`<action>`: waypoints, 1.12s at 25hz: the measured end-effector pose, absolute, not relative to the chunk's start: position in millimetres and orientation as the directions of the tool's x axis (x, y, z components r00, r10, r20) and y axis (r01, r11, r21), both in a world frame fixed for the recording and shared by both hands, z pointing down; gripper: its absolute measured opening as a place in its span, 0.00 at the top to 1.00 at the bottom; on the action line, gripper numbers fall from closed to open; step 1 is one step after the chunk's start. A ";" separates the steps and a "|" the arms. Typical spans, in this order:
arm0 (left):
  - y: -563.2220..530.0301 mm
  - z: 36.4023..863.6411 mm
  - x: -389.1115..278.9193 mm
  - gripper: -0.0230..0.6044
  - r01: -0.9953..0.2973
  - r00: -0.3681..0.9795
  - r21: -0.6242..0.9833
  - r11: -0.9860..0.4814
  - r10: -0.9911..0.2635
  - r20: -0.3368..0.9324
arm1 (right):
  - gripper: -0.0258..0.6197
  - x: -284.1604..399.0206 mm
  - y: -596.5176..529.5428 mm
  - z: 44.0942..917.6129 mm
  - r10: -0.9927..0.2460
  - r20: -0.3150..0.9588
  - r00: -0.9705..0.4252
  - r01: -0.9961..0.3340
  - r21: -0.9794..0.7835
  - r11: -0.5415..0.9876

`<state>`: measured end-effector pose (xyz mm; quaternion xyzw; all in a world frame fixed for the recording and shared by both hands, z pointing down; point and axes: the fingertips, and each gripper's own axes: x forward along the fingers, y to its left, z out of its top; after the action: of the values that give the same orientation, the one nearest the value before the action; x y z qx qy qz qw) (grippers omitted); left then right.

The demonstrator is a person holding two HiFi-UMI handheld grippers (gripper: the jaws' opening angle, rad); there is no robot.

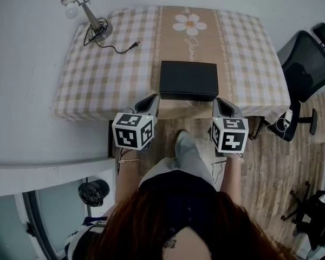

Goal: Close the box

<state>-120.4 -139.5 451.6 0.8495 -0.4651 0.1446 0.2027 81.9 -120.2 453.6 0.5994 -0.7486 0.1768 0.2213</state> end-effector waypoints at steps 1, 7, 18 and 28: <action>-136.6 450.1 -120.2 0.92 -0.847 0.529 0.210 -0.488 -0.734 0.427 | 0.93 79.8 -117.4 452.1 -0.823 0.536 -0.188 -0.975 -0.003 0.222; -118.5 438.9 -116.1 0.92 -0.837 0.544 0.195 -0.511 -0.742 0.390 | 0.93 69.6 -98.9 438.6 -0.850 0.479 -0.220 -0.972 -0.031 0.234; -80.0 419.8 -101.0 0.92 -0.811 0.577 0.138 -0.568 -0.739 0.347 | 0.93 57.7 -63.3 414.7 -0.884 0.387 -0.263 -0.965 -0.093 0.246; -69.0 395.1 -84.0 0.92 -0.789 0.604 0.085 -0.608 -0.744 0.285 | 0.93 44.9 -55.4 399.7 -0.880 0.362 -0.307 -0.949 -0.049 0.311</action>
<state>-84.0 -69.0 395.1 0.8899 -0.4307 0.1109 0.1017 44.9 -55.4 399.7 0.5727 -0.7983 0.1279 0.1352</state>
